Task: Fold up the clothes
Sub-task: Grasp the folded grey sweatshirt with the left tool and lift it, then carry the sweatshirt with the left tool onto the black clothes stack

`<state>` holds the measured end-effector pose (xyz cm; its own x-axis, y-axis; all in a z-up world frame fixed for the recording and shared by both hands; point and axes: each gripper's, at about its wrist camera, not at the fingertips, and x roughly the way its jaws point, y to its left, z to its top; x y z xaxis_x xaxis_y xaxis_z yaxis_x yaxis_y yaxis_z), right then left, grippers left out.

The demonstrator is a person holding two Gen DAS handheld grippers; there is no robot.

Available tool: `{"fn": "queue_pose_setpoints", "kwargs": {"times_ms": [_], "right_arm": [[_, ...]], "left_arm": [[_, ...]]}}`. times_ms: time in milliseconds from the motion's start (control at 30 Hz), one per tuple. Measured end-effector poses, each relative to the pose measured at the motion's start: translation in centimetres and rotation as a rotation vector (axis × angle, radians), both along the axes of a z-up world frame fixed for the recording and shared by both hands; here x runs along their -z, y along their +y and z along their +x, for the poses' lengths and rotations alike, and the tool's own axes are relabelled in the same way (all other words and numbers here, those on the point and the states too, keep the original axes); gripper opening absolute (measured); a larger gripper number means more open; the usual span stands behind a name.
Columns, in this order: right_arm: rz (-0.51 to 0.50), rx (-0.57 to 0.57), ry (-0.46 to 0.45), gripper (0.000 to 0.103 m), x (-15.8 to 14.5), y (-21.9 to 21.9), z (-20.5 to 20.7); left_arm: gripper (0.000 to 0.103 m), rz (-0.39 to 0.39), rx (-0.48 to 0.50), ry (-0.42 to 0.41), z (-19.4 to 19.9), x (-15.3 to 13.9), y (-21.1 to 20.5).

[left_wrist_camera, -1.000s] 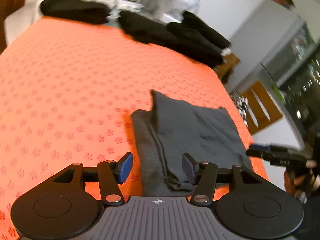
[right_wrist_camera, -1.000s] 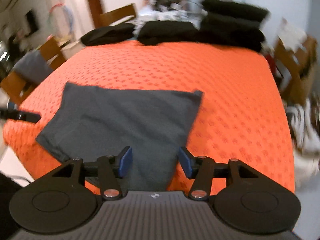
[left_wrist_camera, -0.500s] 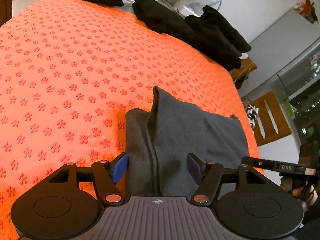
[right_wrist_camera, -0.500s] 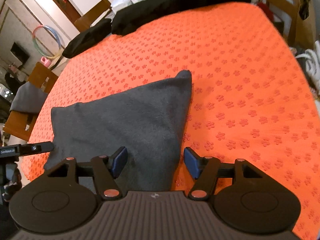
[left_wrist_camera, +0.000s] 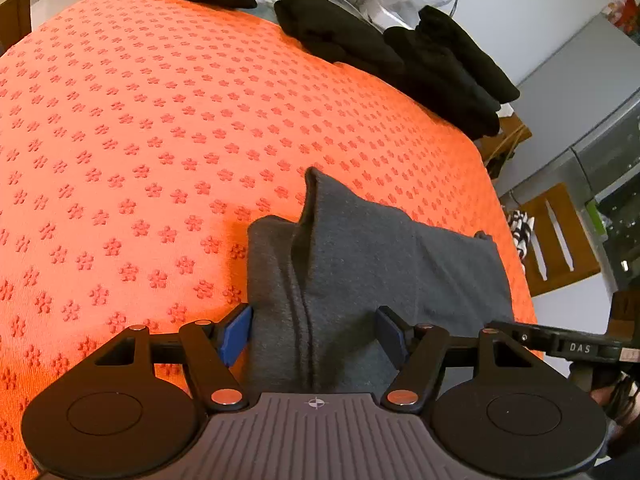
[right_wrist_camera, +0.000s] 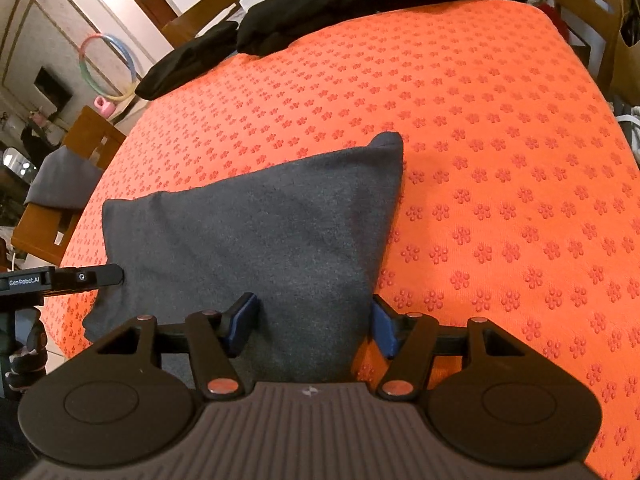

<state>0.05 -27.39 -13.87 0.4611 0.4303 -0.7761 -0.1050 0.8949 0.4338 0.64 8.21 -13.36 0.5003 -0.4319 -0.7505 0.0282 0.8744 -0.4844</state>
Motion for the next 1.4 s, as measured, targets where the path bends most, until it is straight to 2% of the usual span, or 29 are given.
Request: {"fn": "queue_pose_setpoints", "kwargs": {"times_ms": [33,133,200,233,267,300,367,600,733,867,1067,1400], "right_arm": [[-0.002,0.002,-0.002,0.063,0.0,0.0,0.0],[-0.009,0.011,-0.006,0.053,0.0,0.1,-0.1],[-0.007,0.014,-0.015,0.047,0.0,0.0,-0.2],[-0.003,0.013,-0.022,0.040,-0.1,0.0,-0.2],[0.003,0.011,-0.031,0.035,-0.3,-0.1,-0.3],[0.009,0.011,-0.037,0.028,-0.5,-0.1,-0.3],[0.024,0.012,-0.046,0.023,-1.0,-0.1,-0.3],[0.067,-0.010,-0.129,0.021,-4.7,0.8,0.1],[0.067,-0.023,-0.172,0.021,-7.4,2.1,2.0],[0.079,-0.027,-0.197,0.021,-9.7,4.2,5.5],[0.130,0.004,-0.203,0.021,-12.5,9.1,12.8],[0.186,0.074,-0.224,0.021,-15.7,19.9,29.4]], "left_arm": [[0.068,0.005,0.003,0.000,0.0,0.0,-0.1],[0.057,0.009,0.005,-0.002,-0.1,-0.4,-0.4],[0.043,0.015,0.000,-0.009,-0.3,-0.7,-0.5],[0.039,0.019,0.002,-0.019,-0.4,-0.9,-0.6],[0.028,0.022,0.003,-0.029,-0.5,-1.1,-0.7],[0.024,0.027,0.005,-0.041,-0.6,-1.3,-0.9],[0.022,0.053,0.018,-0.075,-1.0,-2.1,-1.4],[0.020,0.057,-0.014,-0.147,-0.9,-5.3,-1.6],[0.020,0.023,-0.053,-0.168,0.9,-7.2,0.0],[0.020,0.030,-0.066,-0.204,3.5,-9.4,2.8],[0.020,0.041,-0.054,-0.250,10.1,-12.6,9.9],[0.020,0.065,-0.005,-0.285,26.3,-15.9,22.2]]}}
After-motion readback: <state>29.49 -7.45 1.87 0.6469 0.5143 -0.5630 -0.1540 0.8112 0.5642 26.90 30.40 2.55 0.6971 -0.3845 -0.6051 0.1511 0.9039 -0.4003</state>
